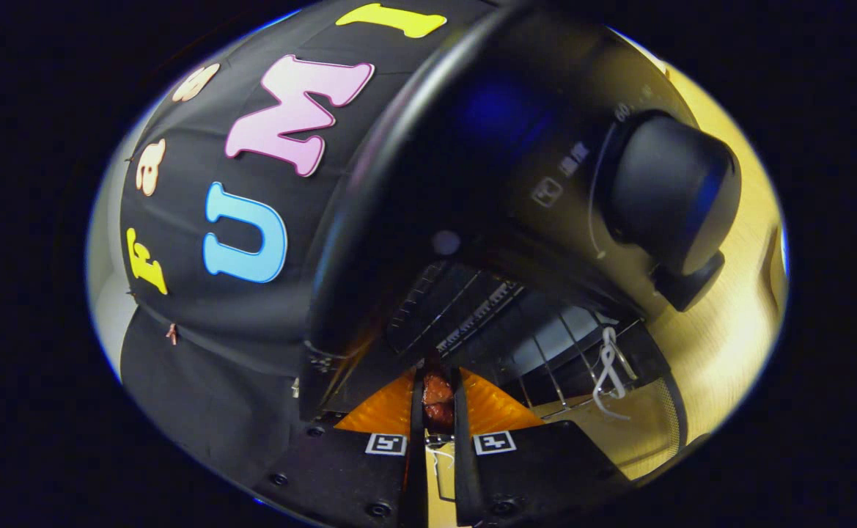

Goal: Open the toaster oven, put the food inside, and close the toaster oven door.

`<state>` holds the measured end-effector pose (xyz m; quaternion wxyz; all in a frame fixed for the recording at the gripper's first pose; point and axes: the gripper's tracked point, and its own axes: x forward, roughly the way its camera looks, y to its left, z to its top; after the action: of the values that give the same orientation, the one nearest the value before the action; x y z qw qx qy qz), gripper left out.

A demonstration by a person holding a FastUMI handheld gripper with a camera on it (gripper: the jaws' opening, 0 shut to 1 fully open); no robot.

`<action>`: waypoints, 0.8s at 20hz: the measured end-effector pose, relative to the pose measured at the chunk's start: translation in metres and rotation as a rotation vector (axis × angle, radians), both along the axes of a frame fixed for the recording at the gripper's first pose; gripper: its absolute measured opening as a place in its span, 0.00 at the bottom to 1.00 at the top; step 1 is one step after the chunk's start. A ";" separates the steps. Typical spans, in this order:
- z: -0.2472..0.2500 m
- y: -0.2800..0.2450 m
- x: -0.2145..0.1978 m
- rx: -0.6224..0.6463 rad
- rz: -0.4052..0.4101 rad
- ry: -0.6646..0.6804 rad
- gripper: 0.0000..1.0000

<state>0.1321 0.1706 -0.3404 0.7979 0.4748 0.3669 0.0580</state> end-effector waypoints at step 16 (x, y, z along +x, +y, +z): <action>0.018 -0.034 -0.033 -0.109 -0.072 0.038 0.99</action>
<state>0.0996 0.1362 -0.3222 0.8169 0.4445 0.3675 0.0001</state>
